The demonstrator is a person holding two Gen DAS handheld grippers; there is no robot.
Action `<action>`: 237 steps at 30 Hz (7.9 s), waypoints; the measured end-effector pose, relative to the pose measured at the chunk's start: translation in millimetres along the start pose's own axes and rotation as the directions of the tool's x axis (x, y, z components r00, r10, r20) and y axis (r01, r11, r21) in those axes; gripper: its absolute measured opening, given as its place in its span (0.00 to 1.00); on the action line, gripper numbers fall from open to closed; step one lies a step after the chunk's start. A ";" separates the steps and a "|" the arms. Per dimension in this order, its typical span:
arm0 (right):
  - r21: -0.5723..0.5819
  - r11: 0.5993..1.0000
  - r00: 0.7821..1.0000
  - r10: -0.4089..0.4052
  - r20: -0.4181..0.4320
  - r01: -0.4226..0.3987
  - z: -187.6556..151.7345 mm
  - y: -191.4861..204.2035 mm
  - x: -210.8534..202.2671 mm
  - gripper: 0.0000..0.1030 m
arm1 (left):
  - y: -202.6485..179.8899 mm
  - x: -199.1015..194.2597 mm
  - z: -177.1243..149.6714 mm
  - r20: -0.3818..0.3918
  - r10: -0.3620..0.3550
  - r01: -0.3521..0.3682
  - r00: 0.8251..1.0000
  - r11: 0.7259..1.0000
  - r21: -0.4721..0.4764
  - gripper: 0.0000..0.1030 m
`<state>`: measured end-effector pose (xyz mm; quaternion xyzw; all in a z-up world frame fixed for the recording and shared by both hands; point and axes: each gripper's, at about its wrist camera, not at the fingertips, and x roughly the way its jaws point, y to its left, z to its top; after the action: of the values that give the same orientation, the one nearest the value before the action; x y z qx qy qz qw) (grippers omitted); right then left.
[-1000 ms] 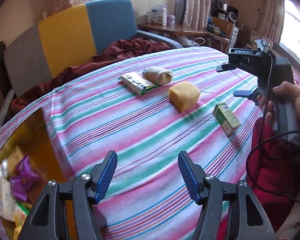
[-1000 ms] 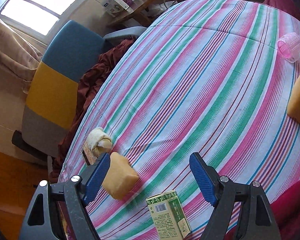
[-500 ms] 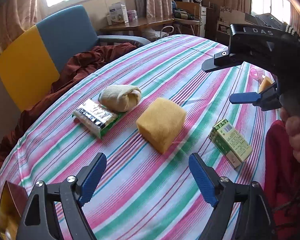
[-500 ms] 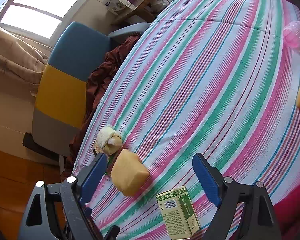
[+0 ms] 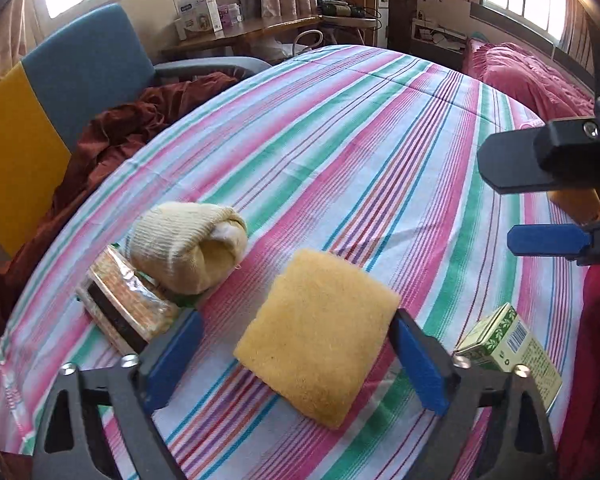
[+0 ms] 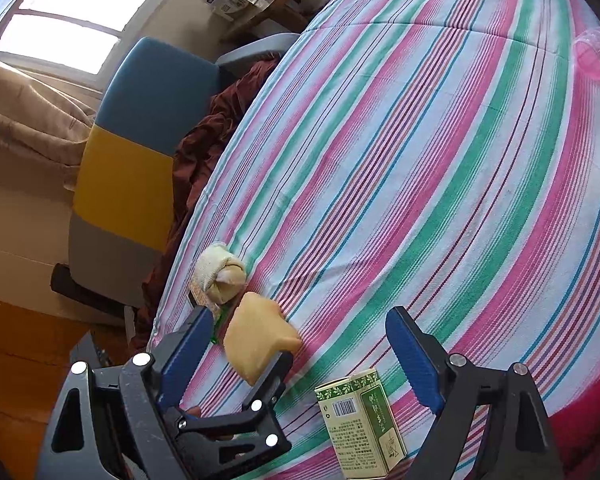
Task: Organize objects
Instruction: 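Grasp the yellow sponge with left tool while right tool grasps the green medicine box, then carry the sponge into the gold tray with left tool while right tool holds the box, then open left tool to release the sponge into the tray, then carry the green medicine box into the gold tray and open right tool, then move both tools back toward the cracker bar and sock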
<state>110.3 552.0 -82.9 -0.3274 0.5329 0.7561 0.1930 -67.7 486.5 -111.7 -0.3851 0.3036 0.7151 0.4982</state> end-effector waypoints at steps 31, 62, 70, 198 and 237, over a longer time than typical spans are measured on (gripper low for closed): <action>-0.179 0.957 0.961 -0.251 -0.117 0.228 -11.5 10.7 33.9 0.86 | -15.2 -102.5 -174.0 0.163 0.128 -0.065 0.978 0.936 -0.347 0.51; -0.665 0.722 0.917 -0.372 -0.141 0.191 -80.7 91.9 64.4 0.29 | -8.5 -101.9 -182.4 0.213 0.104 -0.020 0.972 0.932 -0.362 0.51; -0.752 0.616 0.910 -0.412 -0.053 0.235 -96.2 83.1 74.0 0.29 | -8.7 -99.8 -180.4 0.208 0.117 -0.036 0.971 0.934 -0.355 0.51; -0.890 0.442 0.958 -0.189 -0.215 -0.112 -253.8 184.6 42.2 0.29 | 114.8 -303.7 -339.4 0.015 0.549 -0.324 0.836 0.515 -0.794 0.77; -0.888 0.365 0.939 -0.088 -0.333 -0.281 -303.2 223.0 47.8 0.60 | 122.2 -308.4 -346.2 -0.026 0.570 -0.366 0.821 0.492 -0.790 0.71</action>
<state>21.2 186.9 -30.9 -0.4659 0.0591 0.8683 -0.1599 -33.6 16.8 -22.0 -0.3711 0.0027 0.9228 0.1041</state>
